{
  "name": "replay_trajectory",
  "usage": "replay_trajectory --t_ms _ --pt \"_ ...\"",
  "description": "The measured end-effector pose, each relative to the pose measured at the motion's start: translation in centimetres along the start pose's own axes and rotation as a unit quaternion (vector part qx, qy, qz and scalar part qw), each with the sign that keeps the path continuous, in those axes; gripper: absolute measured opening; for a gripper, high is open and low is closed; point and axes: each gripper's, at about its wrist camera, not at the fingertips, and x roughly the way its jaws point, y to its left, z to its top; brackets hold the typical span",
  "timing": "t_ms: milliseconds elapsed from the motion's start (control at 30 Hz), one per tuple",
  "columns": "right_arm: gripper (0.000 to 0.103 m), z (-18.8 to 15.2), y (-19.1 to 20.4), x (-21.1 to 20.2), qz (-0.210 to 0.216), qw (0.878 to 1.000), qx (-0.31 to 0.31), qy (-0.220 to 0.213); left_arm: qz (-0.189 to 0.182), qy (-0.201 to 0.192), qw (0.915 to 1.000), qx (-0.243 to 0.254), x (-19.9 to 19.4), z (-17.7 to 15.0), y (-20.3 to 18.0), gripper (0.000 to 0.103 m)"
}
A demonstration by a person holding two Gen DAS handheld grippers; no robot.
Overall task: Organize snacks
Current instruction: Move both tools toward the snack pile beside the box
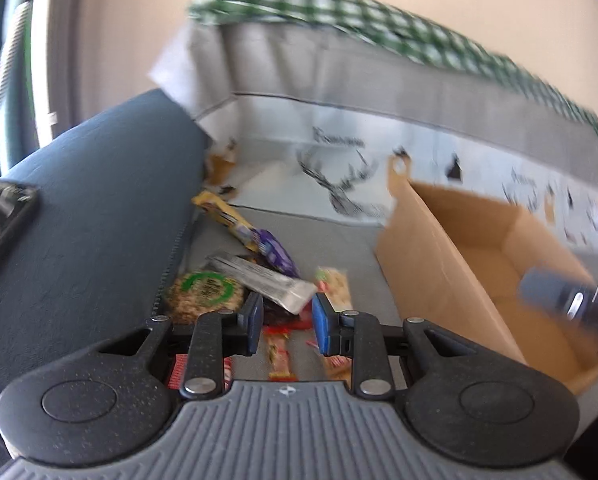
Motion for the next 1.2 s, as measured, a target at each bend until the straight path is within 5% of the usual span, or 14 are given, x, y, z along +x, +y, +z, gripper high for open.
replay_trajectory --t_ms 100,433,767,967,1100,1200 --pt "0.058 -0.8 2.5 1.9 0.014 0.999 -0.024 0.026 0.016 -0.014 0.9992 -0.033 -0.2 0.3 1.0 0.029" --pt "0.081 -3.6 5.0 7.9 -0.003 0.994 -0.055 0.096 0.025 0.031 0.9970 -0.066 2.2 0.6 2.5 0.031" --pt "0.086 -6.2 6.1 13.4 -0.046 0.984 -0.066 0.157 0.030 0.046 0.9950 -0.084 3.1 0.7 3.1 0.031" --pt "0.085 -7.4 5.1 15.7 -0.067 0.977 -0.051 0.197 0.032 0.049 0.9945 -0.086 3.3 0.7 3.3 0.033" --pt "0.063 -7.6 4.2 15.8 -0.073 0.974 -0.057 0.205 0.034 0.054 0.9944 -0.084 3.5 0.6 3.3 0.033" --pt "0.062 -7.4 3.1 15.8 -0.083 0.973 -0.041 0.210 0.038 0.065 0.9941 -0.079 4.0 0.6 3.2 0.033"
